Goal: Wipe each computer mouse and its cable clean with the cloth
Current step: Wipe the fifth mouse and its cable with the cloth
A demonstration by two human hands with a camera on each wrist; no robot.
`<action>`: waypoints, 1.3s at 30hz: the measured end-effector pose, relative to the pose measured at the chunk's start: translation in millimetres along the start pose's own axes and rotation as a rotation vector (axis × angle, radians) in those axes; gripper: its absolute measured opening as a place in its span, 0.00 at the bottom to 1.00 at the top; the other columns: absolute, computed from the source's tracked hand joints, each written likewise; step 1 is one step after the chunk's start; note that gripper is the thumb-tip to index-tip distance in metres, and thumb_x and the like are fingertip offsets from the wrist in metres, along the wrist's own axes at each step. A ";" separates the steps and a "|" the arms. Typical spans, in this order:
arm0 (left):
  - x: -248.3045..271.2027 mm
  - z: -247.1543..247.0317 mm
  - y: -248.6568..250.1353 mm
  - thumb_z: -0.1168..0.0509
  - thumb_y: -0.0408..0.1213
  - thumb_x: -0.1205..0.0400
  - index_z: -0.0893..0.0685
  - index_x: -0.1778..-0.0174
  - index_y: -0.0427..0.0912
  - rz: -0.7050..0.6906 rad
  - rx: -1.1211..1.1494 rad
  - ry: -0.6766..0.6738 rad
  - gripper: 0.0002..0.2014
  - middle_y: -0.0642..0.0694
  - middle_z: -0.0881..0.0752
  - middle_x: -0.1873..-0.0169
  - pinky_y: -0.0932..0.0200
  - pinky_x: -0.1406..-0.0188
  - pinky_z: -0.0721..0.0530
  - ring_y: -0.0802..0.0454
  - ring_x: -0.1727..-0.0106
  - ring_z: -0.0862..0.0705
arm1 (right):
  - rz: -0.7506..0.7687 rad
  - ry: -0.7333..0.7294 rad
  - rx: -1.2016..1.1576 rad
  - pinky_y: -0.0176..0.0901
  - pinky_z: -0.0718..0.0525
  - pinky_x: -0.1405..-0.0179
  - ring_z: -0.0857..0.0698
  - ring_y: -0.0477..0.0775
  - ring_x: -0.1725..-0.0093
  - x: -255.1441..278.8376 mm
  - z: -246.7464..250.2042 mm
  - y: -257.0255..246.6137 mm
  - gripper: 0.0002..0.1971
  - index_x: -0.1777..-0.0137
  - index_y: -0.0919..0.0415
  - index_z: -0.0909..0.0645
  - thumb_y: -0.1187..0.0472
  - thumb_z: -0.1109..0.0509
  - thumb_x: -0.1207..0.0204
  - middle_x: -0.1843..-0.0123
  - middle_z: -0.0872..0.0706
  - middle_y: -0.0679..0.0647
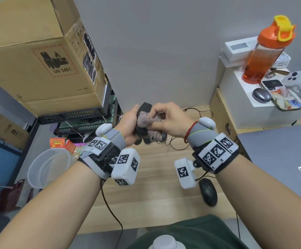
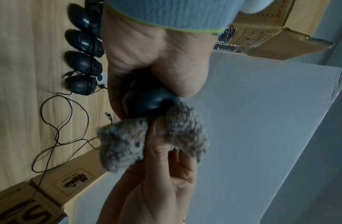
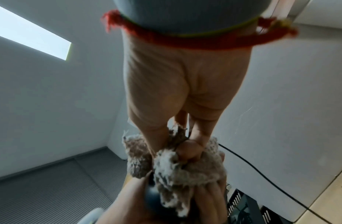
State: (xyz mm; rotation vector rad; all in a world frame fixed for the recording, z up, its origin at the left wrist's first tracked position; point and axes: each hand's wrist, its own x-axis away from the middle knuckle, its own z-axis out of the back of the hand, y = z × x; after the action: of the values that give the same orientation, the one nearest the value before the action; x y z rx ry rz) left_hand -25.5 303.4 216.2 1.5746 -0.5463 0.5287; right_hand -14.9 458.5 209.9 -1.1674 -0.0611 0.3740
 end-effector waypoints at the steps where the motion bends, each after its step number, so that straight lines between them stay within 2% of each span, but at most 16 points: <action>1: -2.8 1.6 0.0 0.49 0.61 0.10 0.20 0.27 0.36 -0.005 0.001 -0.006 0.32 0.32 0.09 0.52 0.49 0.59 0.13 0.39 0.63 0.11 | -0.023 0.036 0.004 0.37 0.20 0.63 0.21 0.43 0.68 -2.0 3.4 3.0 0.14 0.68 0.43 0.18 0.63 0.17 0.35 0.70 0.18 0.41; 3: -3.3 4.9 -0.7 0.45 0.57 0.10 0.20 0.29 0.36 -0.016 -0.005 -0.047 0.27 0.37 0.12 0.60 0.54 0.75 0.14 0.44 0.73 0.13 | -0.093 0.202 0.080 0.38 0.21 0.63 0.22 0.42 0.70 -6.9 11.3 10.1 0.14 0.69 0.45 0.19 0.62 0.18 0.34 0.74 0.19 0.39; 5: -1.7 3.7 -1.8 0.44 0.55 0.09 0.19 0.33 0.35 -0.036 -0.025 -0.088 0.25 0.36 0.13 0.60 0.56 0.77 0.14 0.45 0.73 0.13 | -0.159 0.330 0.212 0.38 0.24 0.60 0.21 0.46 0.66 -7.1 16.0 13.6 0.12 0.67 0.47 0.20 0.60 0.19 0.33 0.70 0.19 0.42; 9: -0.7 2.5 1.4 0.46 0.55 0.10 0.20 0.49 0.42 -0.020 -0.027 -0.079 0.20 0.41 0.16 0.70 0.61 0.84 0.22 0.45 0.79 0.18 | -0.055 0.276 0.285 0.36 0.29 0.59 0.21 0.50 0.60 1.3 2.8 4.7 0.12 0.64 0.47 0.20 0.60 0.19 0.32 0.60 0.18 0.50; 11: -2.3 3.2 3.1 0.47 0.53 0.10 0.21 0.53 0.43 -0.028 -0.015 -0.067 0.19 0.39 0.17 0.67 0.59 0.81 0.21 0.44 0.78 0.18 | 0.002 0.133 0.203 0.31 0.27 0.60 0.22 0.46 0.63 6.4 -2.9 0.8 0.15 0.68 0.44 0.22 0.60 0.18 0.33 0.62 0.19 0.47; 13: -5.5 6.0 1.2 0.46 0.53 0.10 0.20 0.52 0.44 -0.032 -0.003 -0.071 0.17 0.39 0.16 0.63 0.57 0.75 0.18 0.44 0.75 0.18 | -0.060 0.047 0.135 0.37 0.21 0.59 0.20 0.46 0.66 3.6 1.1 5.0 0.15 0.69 0.44 0.21 0.61 0.17 0.35 0.64 0.18 0.44; 17: 2.2 2.2 0.5 0.38 0.54 0.13 0.18 0.44 0.41 -0.043 -0.027 -0.083 0.17 0.38 0.15 0.63 0.52 0.70 0.14 0.43 0.72 0.16 | -0.218 0.303 0.214 0.52 0.14 0.58 0.16 0.59 0.65 -9.0 14.7 15.2 0.10 0.66 0.54 0.21 0.59 0.21 0.34 0.69 0.15 0.51; 21: 7.7 -6.0 5.2 0.47 0.53 0.09 0.17 0.47 0.37 -0.058 -0.025 -0.114 0.23 0.38 0.12 0.67 0.57 0.71 0.17 0.44 0.73 0.15 | -0.078 0.367 0.187 0.41 0.23 0.57 0.20 0.53 0.61 -1.0 2.5 -1.9 0.15 0.70 0.44 0.25 0.59 0.21 0.34 0.61 0.18 0.55; 23: 5.7 -4.2 7.1 0.54 0.56 0.08 0.18 0.39 0.34 -0.048 0.010 -0.109 0.29 0.32 0.09 0.57 0.54 0.69 0.12 0.41 0.67 0.10 | 0.028 0.238 0.075 0.37 0.24 0.59 0.19 0.49 0.62 8.0 -7.1 -16.8 0.15 0.69 0.40 0.23 0.58 0.20 0.36 0.60 0.18 0.55; 25: 6.8 -1.7 8.0 0.52 0.59 0.09 0.18 0.35 0.35 -0.055 -0.006 -0.095 0.31 0.30 0.11 0.40 0.41 0.46 0.12 0.36 0.49 0.09 | 0.069 0.042 -0.059 0.32 0.23 0.59 0.18 0.41 0.63 13.9 -9.1 -23.7 0.14 0.67 0.44 0.17 0.64 0.18 0.36 0.61 0.19 0.48; 26: 7.7 -1.0 7.6 0.50 0.61 0.10 0.18 0.33 0.34 -0.050 -0.029 -0.076 0.32 0.31 0.12 0.38 0.38 0.43 0.14 0.35 0.47 0.11 | 0.058 -0.028 -0.098 0.29 0.23 0.59 0.19 0.37 0.64 13.0 -5.8 -23.8 0.14 0.66 0.48 0.16 0.68 0.17 0.35 0.62 0.19 0.44; 29: 4.4 0.4 2.4 0.48 0.64 0.12 0.17 0.33 0.35 -0.038 -0.078 -0.056 0.35 0.32 0.11 0.52 0.52 0.61 0.16 0.43 0.64 0.14 | -0.054 0.084 -0.085 0.36 0.20 0.62 0.20 0.38 0.69 2.3 7.4 -9.2 0.13 0.67 0.49 0.15 0.67 0.17 0.34 0.71 0.17 0.42; 31: 5.5 -2.7 0.2 0.49 0.67 0.13 0.14 0.44 0.42 -0.033 -0.152 -0.042 0.32 0.40 0.13 0.62 0.56 0.61 0.21 0.45 0.67 0.18 | -0.165 0.265 -0.009 0.45 0.15 0.60 0.17 0.47 0.68 -4.5 12.6 3.1 0.07 0.65 0.52 0.14 0.60 0.17 0.34 0.71 0.14 0.47; 34: 11.9 -7.5 -2.9 0.50 0.72 0.16 0.18 0.54 0.50 -0.005 -0.271 -0.061 0.29 0.49 0.16 0.71 0.64 0.73 0.31 0.49 0.74 0.20 | -0.268 0.362 0.203 0.54 0.13 0.52 0.14 0.57 0.61 -5.3 16.8 14.3 0.12 0.58 0.58 0.13 0.51 0.19 0.34 0.65 0.11 0.54; 37: 14.1 -7.7 -3.5 0.43 0.67 0.14 0.19 0.53 0.46 0.008 -0.142 -0.088 0.25 0.48 0.16 0.74 0.63 0.75 0.20 0.48 0.74 0.20 | -0.166 0.394 0.198 0.52 0.16 0.46 0.15 0.57 0.53 -0.9 16.9 8.2 0.08 0.54 0.55 0.13 0.52 0.22 0.28 0.56 0.12 0.55; 39: 13.0 -6.6 -3.5 0.44 0.64 0.13 0.16 0.52 0.46 -0.023 -0.106 -0.135 0.24 0.46 0.15 0.71 0.62 0.74 0.21 0.49 0.74 0.21 | -0.086 0.292 0.120 0.47 0.18 0.46 0.16 0.52 0.53 2.5 11.3 0.3 0.03 0.55 0.47 0.13 0.54 0.22 0.27 0.55 0.14 0.50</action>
State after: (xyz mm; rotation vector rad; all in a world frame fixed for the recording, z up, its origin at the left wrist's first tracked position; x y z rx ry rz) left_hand -13.3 309.7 222.2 1.5206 -0.6474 0.3714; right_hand -15.3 469.4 213.7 -1.0859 0.1637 0.1266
